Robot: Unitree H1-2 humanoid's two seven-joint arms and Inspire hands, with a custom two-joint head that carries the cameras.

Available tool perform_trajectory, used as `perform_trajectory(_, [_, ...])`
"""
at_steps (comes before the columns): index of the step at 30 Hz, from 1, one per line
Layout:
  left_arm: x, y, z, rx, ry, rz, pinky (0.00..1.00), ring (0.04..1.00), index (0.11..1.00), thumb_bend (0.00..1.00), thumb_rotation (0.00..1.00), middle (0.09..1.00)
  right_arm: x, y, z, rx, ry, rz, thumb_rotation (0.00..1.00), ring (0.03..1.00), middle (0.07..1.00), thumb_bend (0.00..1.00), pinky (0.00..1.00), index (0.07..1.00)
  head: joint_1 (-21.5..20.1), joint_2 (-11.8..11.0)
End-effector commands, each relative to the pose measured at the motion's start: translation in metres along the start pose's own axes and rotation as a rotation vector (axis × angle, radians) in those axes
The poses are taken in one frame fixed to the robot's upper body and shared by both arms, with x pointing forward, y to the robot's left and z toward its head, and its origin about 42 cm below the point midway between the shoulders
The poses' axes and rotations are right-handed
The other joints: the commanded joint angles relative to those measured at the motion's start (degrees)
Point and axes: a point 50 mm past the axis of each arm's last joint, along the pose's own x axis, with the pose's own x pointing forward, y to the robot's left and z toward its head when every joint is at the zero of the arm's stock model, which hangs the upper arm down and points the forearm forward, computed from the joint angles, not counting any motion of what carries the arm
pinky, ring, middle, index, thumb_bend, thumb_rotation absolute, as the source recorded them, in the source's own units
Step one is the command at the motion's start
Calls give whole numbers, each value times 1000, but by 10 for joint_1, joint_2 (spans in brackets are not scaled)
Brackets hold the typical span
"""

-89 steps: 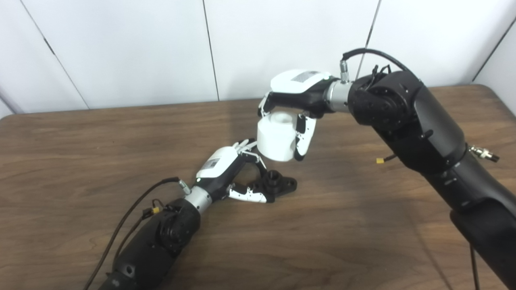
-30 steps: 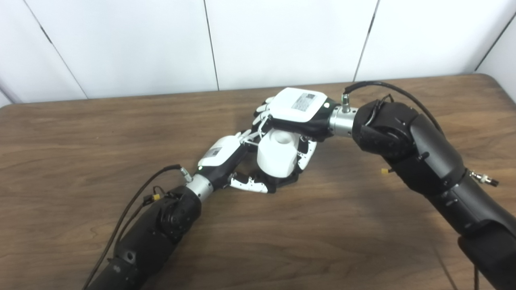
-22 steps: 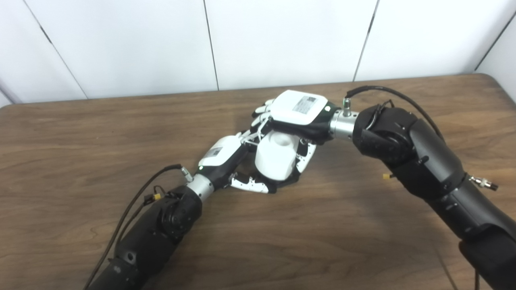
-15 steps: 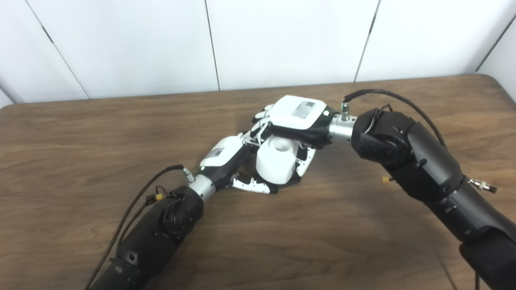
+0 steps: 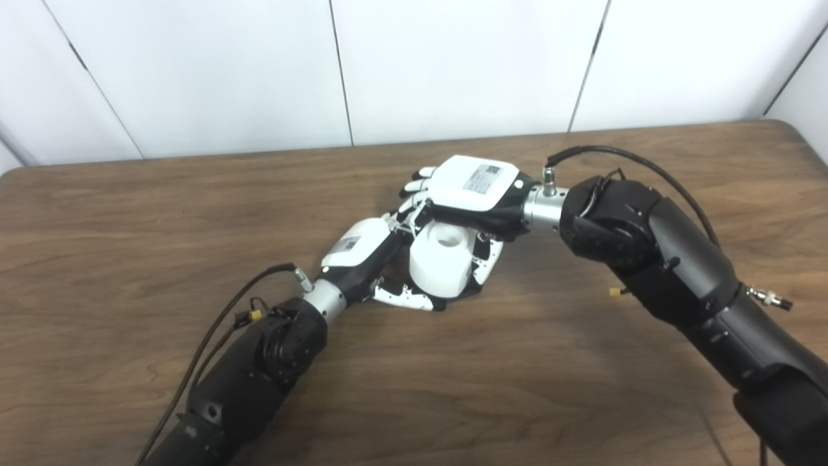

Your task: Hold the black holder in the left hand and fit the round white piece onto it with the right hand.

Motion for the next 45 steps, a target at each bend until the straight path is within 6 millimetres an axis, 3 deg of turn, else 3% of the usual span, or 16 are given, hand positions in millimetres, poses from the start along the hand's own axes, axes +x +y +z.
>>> perform_trajectory(1, [-14,-48,-8,-1,65,-209,1000,1000,482,525,64,959,0,-2,3,-11,34,9,226,932,975,878,870,955,0,0])
perform_trajectory(7, [-15,-49,-10,-13,70,-215,1000,1000,482,524,63,956,-2,-7,0,-21,89,-10,262,953,1000,998,863,1000,-2,0])
perform_trajectory(32, [-18,-49,-15,-8,87,-230,1000,1000,482,524,62,954,-1,-23,-4,-31,127,-26,266,961,1000,998,882,1000,-3,-1])
perform_trajectory(45, [-17,-50,-15,-3,87,-232,1000,1000,482,525,62,954,-1,-73,-10,19,141,128,273,983,1000,1000,891,1000,-3,0])
